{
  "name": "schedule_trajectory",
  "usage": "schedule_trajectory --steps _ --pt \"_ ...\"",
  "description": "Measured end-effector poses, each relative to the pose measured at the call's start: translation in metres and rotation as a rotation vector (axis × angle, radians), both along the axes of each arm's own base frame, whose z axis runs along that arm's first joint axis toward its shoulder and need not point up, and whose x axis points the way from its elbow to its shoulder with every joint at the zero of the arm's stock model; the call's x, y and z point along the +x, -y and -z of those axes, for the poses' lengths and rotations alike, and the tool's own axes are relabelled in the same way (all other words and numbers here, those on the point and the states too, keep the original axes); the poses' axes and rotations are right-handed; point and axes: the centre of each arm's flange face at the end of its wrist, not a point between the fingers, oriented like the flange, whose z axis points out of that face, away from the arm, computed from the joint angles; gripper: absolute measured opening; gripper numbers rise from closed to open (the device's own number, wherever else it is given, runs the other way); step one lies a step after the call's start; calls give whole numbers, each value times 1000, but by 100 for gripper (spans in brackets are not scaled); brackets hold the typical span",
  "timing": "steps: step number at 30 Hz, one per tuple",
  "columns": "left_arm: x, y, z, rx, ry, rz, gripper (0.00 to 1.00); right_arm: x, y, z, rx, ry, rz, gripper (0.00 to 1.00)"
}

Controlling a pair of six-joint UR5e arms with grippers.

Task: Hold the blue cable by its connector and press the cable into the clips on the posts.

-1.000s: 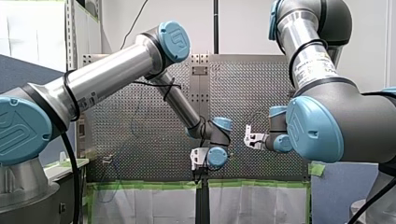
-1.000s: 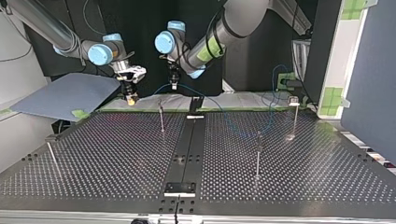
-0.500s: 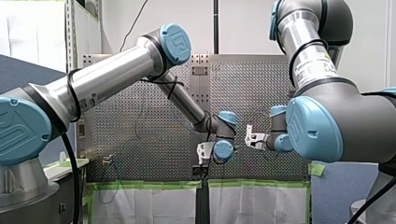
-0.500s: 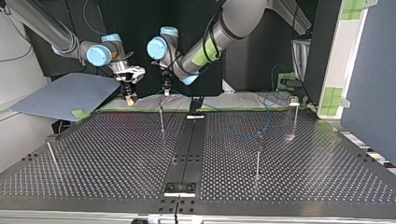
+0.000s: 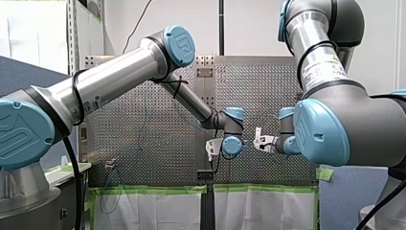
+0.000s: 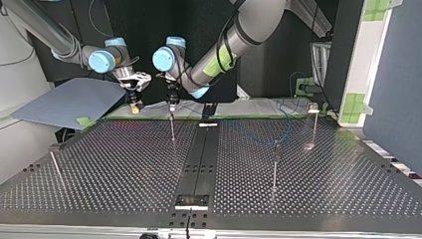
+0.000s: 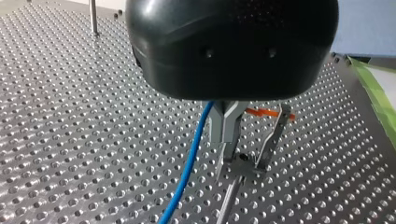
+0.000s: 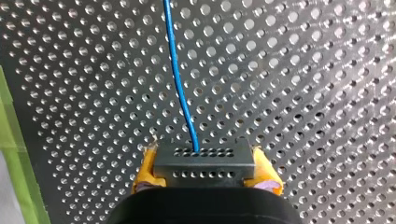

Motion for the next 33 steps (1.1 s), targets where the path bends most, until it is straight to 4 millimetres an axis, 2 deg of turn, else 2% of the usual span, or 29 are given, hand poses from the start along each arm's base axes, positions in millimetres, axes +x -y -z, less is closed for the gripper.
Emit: schedule_trajectory --steps 11,19,33 --pt "2 4 -2 -18 18 23 0 -7 14 -7 -4 12 17 0" --pt "0 0 22 9 -1 7 0 -7 18 -9 -4 14 15 0" --pt "5 -3 24 11 14 -15 0 -5 17 -9 -11 7 3 0"
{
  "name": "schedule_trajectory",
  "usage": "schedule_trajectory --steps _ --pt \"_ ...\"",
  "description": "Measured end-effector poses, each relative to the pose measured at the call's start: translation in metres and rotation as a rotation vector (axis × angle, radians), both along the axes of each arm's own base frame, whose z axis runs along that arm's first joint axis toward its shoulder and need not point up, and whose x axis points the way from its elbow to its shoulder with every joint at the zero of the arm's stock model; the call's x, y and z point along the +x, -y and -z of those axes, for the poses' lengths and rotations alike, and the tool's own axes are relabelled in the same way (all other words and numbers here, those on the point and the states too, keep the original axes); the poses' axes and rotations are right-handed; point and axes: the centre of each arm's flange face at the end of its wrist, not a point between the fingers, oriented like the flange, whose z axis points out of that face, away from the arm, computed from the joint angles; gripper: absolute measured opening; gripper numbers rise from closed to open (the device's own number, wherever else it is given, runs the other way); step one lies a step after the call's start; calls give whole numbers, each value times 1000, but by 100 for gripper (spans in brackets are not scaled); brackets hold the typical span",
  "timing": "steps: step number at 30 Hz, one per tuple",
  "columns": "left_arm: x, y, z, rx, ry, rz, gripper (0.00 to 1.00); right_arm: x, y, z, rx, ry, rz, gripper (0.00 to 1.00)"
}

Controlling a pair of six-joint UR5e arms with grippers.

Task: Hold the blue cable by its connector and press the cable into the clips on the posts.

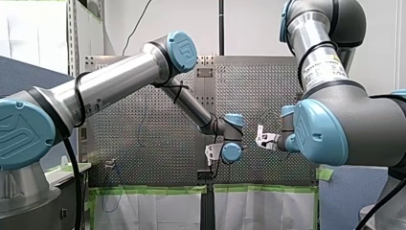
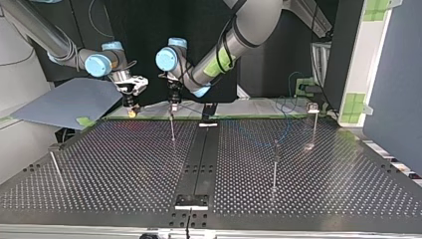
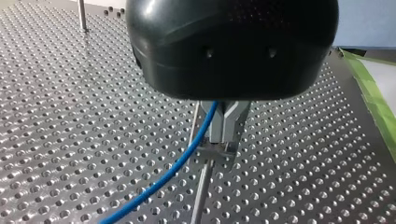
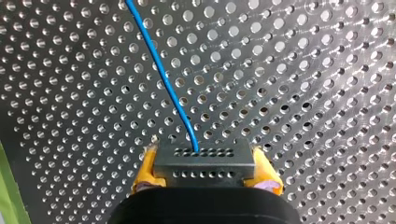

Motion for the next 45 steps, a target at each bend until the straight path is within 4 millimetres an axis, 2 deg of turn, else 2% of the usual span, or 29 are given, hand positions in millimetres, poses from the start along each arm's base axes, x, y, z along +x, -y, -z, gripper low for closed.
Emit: schedule_trajectory --steps 7,27,45 --pt "5 -7 2 21 -23 2 0 2 1 -1 -7 -2 -13 0" --pt "34 -28 4 29 -43 21 0 4 3 -3 -22 -7 -18 0" --pt "44 -35 4 42 -61 39 0 7 13 -12 -44 1 -21 0"
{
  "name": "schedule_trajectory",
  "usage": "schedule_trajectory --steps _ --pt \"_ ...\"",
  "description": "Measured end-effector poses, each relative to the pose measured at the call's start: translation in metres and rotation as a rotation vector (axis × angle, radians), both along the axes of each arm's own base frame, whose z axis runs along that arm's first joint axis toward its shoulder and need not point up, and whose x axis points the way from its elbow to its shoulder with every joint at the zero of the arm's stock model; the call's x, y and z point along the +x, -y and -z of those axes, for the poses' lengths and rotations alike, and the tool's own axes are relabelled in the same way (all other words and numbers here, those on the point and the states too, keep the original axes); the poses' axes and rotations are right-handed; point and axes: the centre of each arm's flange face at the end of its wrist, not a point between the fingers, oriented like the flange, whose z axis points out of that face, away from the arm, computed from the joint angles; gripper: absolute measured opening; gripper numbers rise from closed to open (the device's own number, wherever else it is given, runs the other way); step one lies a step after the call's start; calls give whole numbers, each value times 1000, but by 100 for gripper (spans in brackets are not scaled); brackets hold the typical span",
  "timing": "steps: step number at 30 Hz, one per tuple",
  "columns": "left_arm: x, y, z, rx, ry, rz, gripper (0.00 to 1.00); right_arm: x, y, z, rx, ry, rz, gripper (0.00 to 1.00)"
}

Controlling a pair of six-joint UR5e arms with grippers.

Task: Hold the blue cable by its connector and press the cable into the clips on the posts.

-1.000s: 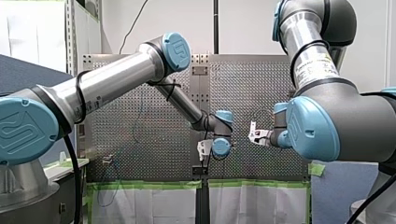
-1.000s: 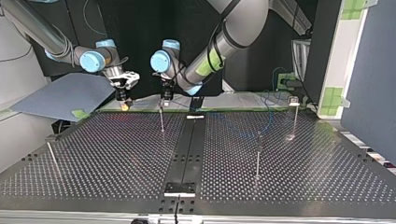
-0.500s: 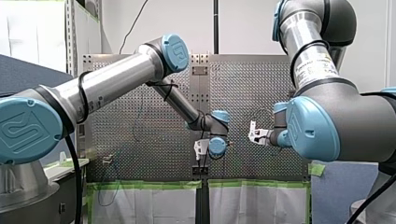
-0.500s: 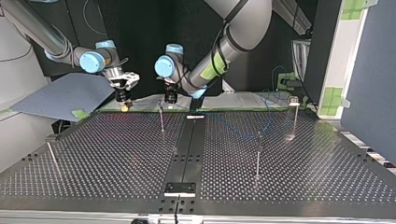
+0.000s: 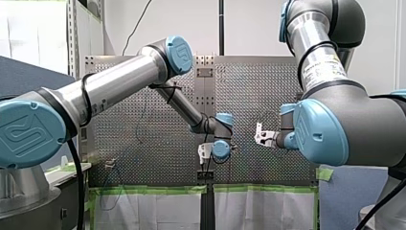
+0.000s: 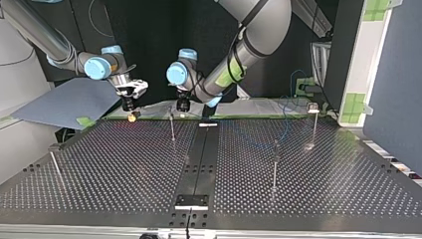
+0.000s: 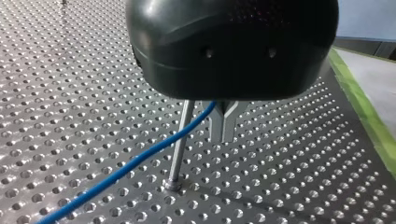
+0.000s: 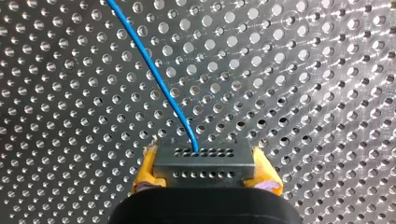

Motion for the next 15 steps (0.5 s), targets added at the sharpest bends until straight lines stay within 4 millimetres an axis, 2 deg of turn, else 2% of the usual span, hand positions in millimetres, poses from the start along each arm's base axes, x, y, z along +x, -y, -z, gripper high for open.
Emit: schedule_trajectory --steps 9,15 --pt "14 14 -23 -31 14 33 0 2 2 -2 -6 1 -9 0" --pt "25 9 -30 -30 13 9 0 2 4 -4 -10 4 -9 0"
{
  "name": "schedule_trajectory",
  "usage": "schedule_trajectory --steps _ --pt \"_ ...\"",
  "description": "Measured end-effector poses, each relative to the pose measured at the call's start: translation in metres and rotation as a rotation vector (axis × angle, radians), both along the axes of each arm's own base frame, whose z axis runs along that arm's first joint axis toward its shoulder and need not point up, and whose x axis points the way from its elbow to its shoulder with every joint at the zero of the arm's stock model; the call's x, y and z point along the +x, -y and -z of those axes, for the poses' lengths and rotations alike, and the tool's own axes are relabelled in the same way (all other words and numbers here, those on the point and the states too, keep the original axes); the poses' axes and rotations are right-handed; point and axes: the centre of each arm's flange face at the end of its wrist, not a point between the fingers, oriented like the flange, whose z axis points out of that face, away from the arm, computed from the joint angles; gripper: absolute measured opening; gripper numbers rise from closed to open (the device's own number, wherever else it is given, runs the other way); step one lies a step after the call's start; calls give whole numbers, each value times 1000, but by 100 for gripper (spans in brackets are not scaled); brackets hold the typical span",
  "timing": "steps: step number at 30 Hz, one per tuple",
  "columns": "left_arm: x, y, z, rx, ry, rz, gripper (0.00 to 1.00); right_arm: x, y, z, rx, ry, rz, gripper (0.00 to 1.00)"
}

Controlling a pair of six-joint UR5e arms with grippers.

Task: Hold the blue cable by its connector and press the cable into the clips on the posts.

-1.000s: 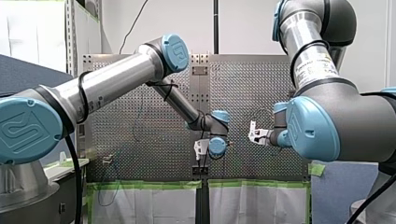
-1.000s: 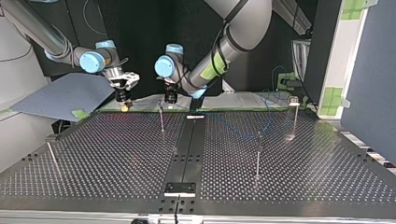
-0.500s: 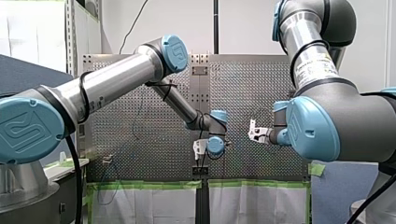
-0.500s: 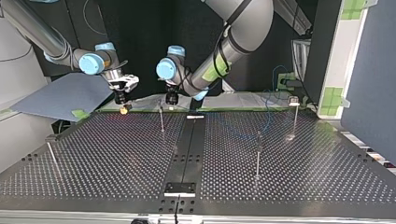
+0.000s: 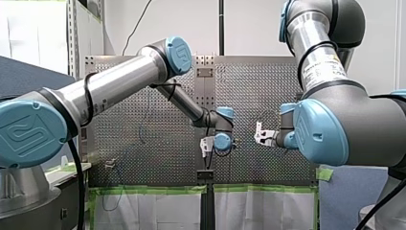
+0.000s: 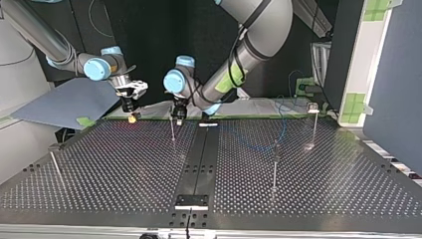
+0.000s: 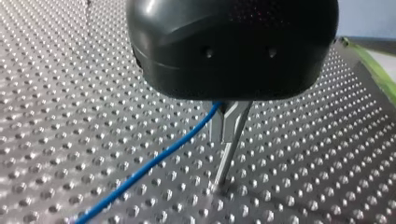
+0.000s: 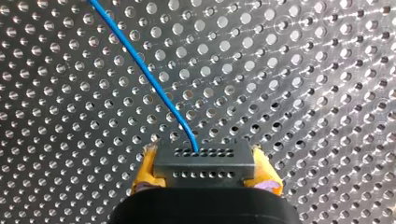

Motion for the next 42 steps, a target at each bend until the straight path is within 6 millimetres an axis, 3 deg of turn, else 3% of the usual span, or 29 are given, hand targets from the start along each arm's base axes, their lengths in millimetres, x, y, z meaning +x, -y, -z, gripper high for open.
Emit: schedule_trajectory --steps 10,21,33,42 --pt "14 -10 0 -2 -4 10 0 -2 6 -2 -13 4 12 0" --pt "21 -19 12 11 -27 24 0 3 18 18 4 -1 7 0" --pt "31 -33 14 41 -29 -12 0 7 34 5 -14 9 5 0" --pt "38 -32 7 32 -16 -18 0 8 41 0 -22 18 6 0"
